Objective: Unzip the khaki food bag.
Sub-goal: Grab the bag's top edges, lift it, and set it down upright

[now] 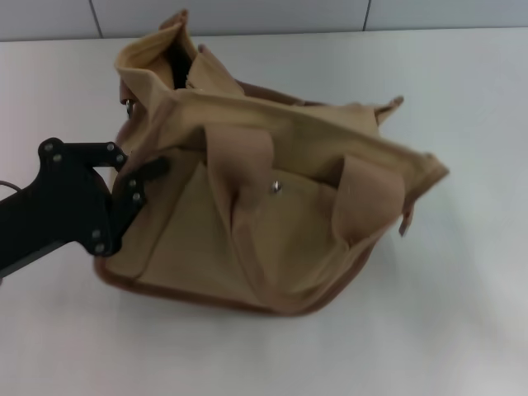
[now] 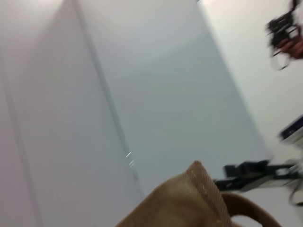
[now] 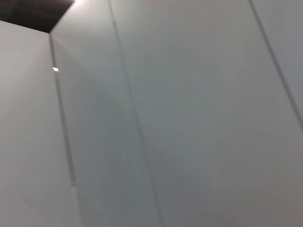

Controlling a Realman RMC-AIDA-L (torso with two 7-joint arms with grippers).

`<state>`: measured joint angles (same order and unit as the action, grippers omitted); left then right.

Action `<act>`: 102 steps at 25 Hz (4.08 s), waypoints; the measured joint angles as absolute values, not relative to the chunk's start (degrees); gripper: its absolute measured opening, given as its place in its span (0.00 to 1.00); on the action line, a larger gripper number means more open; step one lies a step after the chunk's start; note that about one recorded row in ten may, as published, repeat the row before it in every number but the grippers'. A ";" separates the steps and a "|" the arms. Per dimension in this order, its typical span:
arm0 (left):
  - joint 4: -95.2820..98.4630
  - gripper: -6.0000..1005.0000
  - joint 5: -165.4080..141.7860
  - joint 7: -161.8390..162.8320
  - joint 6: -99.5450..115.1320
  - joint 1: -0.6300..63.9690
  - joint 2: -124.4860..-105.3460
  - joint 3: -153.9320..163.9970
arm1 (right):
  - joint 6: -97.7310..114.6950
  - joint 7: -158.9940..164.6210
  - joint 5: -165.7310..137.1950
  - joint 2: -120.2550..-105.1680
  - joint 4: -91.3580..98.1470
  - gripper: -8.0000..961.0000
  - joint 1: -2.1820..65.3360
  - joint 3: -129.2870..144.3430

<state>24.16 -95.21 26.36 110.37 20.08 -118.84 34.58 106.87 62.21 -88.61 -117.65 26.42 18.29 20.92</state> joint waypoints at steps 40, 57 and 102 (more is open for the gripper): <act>39.95 0.07 -89.02 32.15 113.71 22.94 -118.99 50.11 | 105.60 40.43 -77.86 -119.89 24.44 0.86 32.76 50.15; 39.84 0.07 -85.73 31.55 112.51 23.19 -118.87 52.19 | 103.36 69.03 -82.27 -119.33 50.57 0.86 20.96 50.64; 39.55 0.07 -84.16 31.46 111.88 24.96 -119.00 53.74 | 107.66 85.08 -99.75 -119.32 59.93 0.64 30.09 57.91</act>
<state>39.55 -84.16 31.46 111.88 24.96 -119.00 53.74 107.66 85.08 -99.75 -119.32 59.93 30.09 57.91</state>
